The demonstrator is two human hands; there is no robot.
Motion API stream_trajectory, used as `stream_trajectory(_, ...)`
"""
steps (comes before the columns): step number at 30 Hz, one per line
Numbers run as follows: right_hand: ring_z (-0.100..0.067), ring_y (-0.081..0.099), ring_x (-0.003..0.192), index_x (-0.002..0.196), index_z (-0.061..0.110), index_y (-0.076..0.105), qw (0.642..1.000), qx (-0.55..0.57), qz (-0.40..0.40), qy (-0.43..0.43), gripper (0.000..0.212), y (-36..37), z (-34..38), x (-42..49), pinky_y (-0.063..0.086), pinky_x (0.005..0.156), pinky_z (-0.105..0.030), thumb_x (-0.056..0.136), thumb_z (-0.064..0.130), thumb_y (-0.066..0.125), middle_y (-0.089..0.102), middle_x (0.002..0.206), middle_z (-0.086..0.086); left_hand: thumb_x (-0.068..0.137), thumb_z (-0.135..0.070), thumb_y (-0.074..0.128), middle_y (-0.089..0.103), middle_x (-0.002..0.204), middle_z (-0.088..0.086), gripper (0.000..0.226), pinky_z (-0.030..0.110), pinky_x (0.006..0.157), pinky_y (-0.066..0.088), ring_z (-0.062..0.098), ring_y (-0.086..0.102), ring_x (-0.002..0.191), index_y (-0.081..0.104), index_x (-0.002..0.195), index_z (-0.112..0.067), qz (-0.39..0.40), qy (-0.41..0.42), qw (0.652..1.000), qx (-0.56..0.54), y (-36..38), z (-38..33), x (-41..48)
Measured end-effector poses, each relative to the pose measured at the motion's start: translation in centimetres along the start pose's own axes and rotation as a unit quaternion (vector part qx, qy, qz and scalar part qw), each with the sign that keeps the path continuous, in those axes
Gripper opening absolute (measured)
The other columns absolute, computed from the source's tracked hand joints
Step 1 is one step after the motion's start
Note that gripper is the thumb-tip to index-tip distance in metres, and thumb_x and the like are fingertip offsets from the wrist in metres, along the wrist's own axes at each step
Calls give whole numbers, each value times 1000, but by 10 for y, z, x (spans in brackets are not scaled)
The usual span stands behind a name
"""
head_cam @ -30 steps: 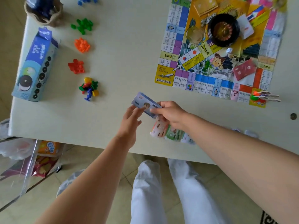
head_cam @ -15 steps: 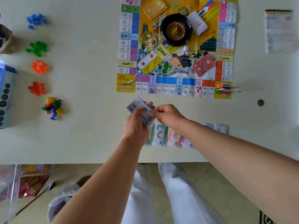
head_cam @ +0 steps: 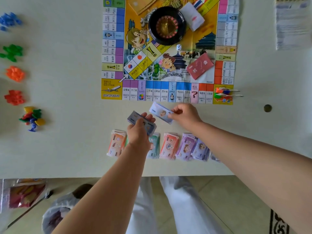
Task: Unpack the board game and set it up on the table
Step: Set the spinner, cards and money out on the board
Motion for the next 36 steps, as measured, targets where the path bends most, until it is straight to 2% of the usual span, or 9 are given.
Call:
stream_trajectory(9,-21,57,90,110,14,53,969,-220,-82,-83,30,-9,9,-6,40,67,-29,84,21,67,50,115,-4,92,-4,58,70,87,9,6,34,74,59,20,69,77,62,95,-8,30,23,998,55,-10,-14,9)
stream_trajectory(11,-17,55,85,109,13,56,978,-166,-69,-107,28,-8,23,-7,44,67,-31,86,27,65,53,108,-3,90,-6,62,70,89,8,7,37,78,57,19,69,76,63,96,-8,29,25,995,89,-10,-21,10)
stream_trajectory(14,-9,56,78,103,12,62,993,20,101,-49,28,15,44,-6,47,73,-29,87,34,67,60,94,2,86,-12,69,68,92,11,20,36,74,55,20,66,74,64,104,-6,31,26,990,137,-7,-33,10)
stream_trajectory(16,-7,56,74,95,11,66,986,46,152,-52,23,29,67,-6,47,70,-23,85,31,70,62,85,3,84,-15,72,67,91,13,20,40,79,54,23,65,75,64,101,-6,41,29,987,155,-3,-48,9)
stream_trajectory(20,-5,51,63,89,8,67,985,81,140,-56,14,42,107,2,40,51,-9,87,21,69,60,73,1,81,-19,76,67,80,11,15,44,83,51,25,62,73,65,86,-10,47,33,982,179,-3,-82,16)
stream_trajectory(24,-4,50,56,89,10,67,987,88,136,-24,16,66,145,18,37,47,-9,87,26,68,58,65,6,84,-15,71,68,82,11,8,42,80,53,23,64,69,64,85,-11,64,33,981,181,-9,-130,33)
stream_trajectory(29,-2,48,46,90,7,66,989,138,60,5,14,98,203,58,40,48,-12,92,20,63,55,60,4,88,-2,48,65,67,8,18,25,49,51,18,61,53,64,82,-9,57,26,991,117,-30,-204,67)
stream_trajectory(33,-8,51,54,93,6,68,990,136,-13,16,15,117,242,96,46,59,-24,90,21,65,60,68,5,89,6,39,59,68,7,26,26,57,54,18,58,58,63,87,-3,55,53,993,91,-52,-259,96)
stream_trajectory(36,-11,54,60,77,15,63,991,121,-45,25,13,133,261,126,49,66,-30,88,20,67,62,70,5,89,10,43,59,71,7,24,25,58,54,18,58,59,63,89,-3,62,71,989,116,-61,-289,118)
Point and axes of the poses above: each hand's wrist, its own x-axis towards the middle knuckle, its own y-axis out of the palm, z = x × y, the point moved 7 cm from there along x, towards the middle knuckle
